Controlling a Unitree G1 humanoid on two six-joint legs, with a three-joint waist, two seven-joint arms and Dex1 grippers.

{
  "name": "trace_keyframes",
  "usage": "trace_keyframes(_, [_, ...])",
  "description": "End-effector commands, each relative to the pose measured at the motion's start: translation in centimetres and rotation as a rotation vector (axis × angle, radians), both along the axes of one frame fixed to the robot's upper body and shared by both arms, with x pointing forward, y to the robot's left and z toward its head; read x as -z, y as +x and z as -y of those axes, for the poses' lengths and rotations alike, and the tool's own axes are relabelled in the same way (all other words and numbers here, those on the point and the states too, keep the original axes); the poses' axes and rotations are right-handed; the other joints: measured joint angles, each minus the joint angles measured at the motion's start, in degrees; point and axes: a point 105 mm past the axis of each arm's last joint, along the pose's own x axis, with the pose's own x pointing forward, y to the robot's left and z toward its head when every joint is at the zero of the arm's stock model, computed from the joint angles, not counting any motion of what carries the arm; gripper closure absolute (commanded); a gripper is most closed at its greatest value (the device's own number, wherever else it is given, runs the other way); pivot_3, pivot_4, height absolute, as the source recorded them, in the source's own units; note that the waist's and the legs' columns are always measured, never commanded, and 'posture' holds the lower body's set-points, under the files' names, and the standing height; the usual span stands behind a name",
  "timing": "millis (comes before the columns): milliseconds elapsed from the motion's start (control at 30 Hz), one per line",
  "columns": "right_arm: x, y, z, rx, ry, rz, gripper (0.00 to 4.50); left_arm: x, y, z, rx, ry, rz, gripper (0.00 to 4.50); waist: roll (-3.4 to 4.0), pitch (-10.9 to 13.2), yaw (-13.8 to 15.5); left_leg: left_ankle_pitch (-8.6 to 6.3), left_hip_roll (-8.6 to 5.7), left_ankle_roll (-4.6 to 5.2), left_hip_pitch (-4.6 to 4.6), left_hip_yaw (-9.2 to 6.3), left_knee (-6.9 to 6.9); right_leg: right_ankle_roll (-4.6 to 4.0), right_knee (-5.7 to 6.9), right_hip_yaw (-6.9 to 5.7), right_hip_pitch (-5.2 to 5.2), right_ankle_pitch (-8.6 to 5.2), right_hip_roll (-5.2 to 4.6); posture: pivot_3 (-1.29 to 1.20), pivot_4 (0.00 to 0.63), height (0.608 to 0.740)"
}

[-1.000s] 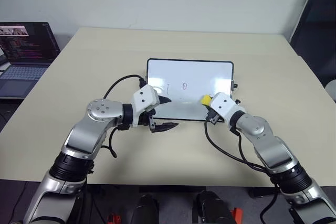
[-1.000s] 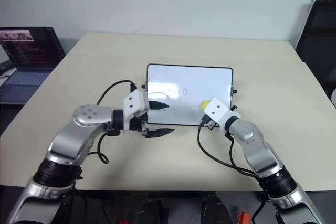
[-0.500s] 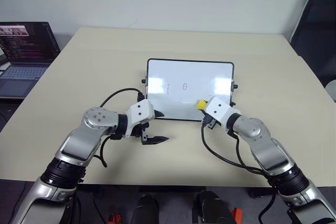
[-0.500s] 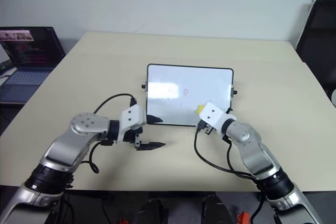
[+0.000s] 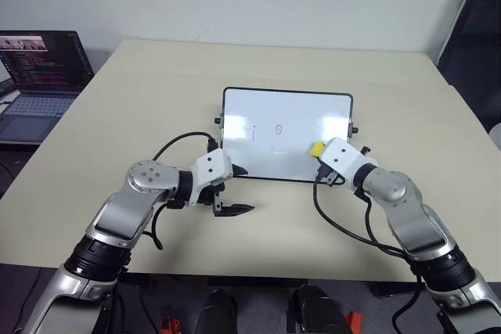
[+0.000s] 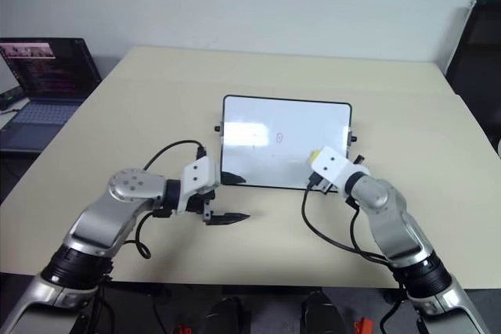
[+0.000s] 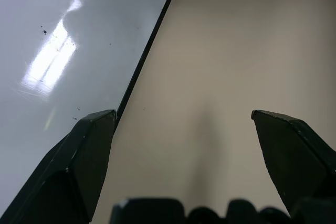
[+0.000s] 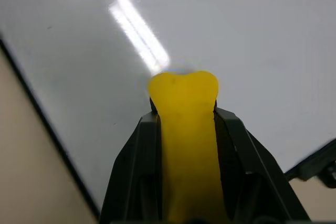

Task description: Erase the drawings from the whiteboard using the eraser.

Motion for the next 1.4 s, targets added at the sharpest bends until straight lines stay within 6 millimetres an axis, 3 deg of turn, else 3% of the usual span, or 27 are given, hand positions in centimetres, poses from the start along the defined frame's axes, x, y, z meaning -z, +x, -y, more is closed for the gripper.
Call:
trace_keyframes(33, [2.4,-1.0,0.3,-0.008,-0.037,-0.129,3.50,-1.5,0.3,0.6,0.020,-0.036,0.057,0.00,-0.01,0.0,0.0,0.00,0.00,0.00,0.00,0.00,0.01,0.00,0.00,0.00,0.00,0.00,0.00,0.00,0.150,0.740])
trace_keyframes(100, [1.8,-0.6,0.3,0.006,-0.035,-0.093,3.50,-1.7,0.3,0.7,0.021,-0.044,0.059,0.00,-0.01,0.0,-0.1,0.00,0.00,0.00,0.02,0.00,0.07,-0.01,0.03,0.01,0.01,0.01,0.00,0.00,0.150,0.740])
trace_keyframes(200, [-1.8,1.8,0.9,0.100,-0.015,0.112,3.51,-1.8,0.2,0.9,0.028,-0.046,0.058,0.00,-0.01,0.0,-0.3,0.01,-0.01,0.00,0.05,0.00,0.10,-0.04,0.02,0.03,-0.01,0.03,0.00,0.00,0.150,0.740])
trace_keyframes(267, [-3.1,2.5,1.6,0.142,-0.016,0.184,3.51,-1.9,0.0,1.2,0.037,-0.050,0.056,0.00,-0.01,0.0,-0.5,0.01,-0.02,0.01,0.06,0.00,0.11,-0.06,0.01,0.06,-0.04,0.04,0.00,0.00,0.150,0.740])
trace_keyframes(333, [-3.0,2.5,1.9,0.145,-0.022,0.182,3.51,-2.0,-0.1,1.4,0.041,-0.052,0.056,0.00,-0.02,0.0,-0.4,0.03,-0.03,0.03,0.04,0.00,0.11,-0.06,0.01,0.06,-0.03,0.05,0.00,0.00,0.150,0.740])
trace_keyframes(567, [1.2,0.0,2.3,0.043,-0.127,-0.036,3.51,-2.5,0.0,1.6,0.040,-0.058,0.056,0.00,-0.03,0.0,-0.1,0.02,-0.02,0.04,-0.05,0.00,-0.02,-0.01,-0.07,0.03,-0.02,0.01,0.00,0.00,0.150,0.740])
trace_keyframes(667, [2.1,-0.8,2.4,0.010,-0.166,-0.084,3.51,-2.6,0.0,1.7,0.040,-0.060,0.054,0.00,-0.04,0.0,-0.1,0.02,-0.02,0.04,-0.06,0.00,-0.02,0.00,-0.09,0.02,-0.02,0.01,0.00,0.00,0.150,0.740])
trace_keyframes(733, [1.8,-0.6,2.2,0.006,-0.167,-0.066,3.51,-2.7,0.0,1.7,0.040,-0.061,0.053,0.00,-0.05,0.0,-0.2,0.02,-0.02,0.03,-0.02,0.00,0.03,-0.01,-0.08,0.03,0.00,0.01,0.00,0.00,0.150,0.740])
trace_keyframes(900, [-2.7,2.0,1.5,0.081,-0.098,0.194,3.51,-2.7,0.0,1.7,0.043,-0.063,0.048,0.00,-0.08,0.0,-0.9,0.03,-0.02,0.03,0.07,0.00,0.08,-0.05,-0.07,0.06,-0.02,0.03,0.00,0.00,0.150,0.740])
trace_keyframes(1000, [-3.8,2.4,0.5,0.068,-0.063,0.246,3.51,-2.6,-0.1,1.8,0.045,-0.064,0.045,0.00,-0.08,0.0,-1.3,0.05,-0.04,0.05,0.04,0.00,0.08,-0.06,-0.07,0.07,-0.03,0.05,-0.01,0.00,0.150,0.740])
trace_keyframes(1100, [-3.2,2.2,-0.2,0.033,-0.068,0.220,3.51,-2.6,-0.2,1.8,0.045,-0.066,0.043,0.00,-0.07,0.0,-1.4,0.06,-0.04,0.07,0.02,0.00,0.07,-0.06,-0.01,0.06,-0.01,0.06,0.00,0.00,0.150,0.740])
trace_keyframes(1267, [1.3,0.3,0.3,-0.052,-0.204,-0.006,3.51,-2.6,-0.3,1.8,0.042,-0.068,0.043,0.00,-0.07,0.0,-1.4,0.01,-0.02,0.07,-0.07,-0.02,-0.11,0.04,-0.07,0.02,-0.05,-0.03,0.02,0.00,0.150,0.740])
trace_keyframes(1400, [1.9,-0.4,0.4,-0.067,-0.215,-0.041,3.51,-2.6,-0.3,1.8,0.038,-0.070,0.043,0.00,-0.08,0.0,-1.4,0.01,-0.02,0.07,-0.06,-0.04,-0.07,0.01,-0.05,0.02,-0.04,-0.05,0.03,0.00,0.150,0.740])
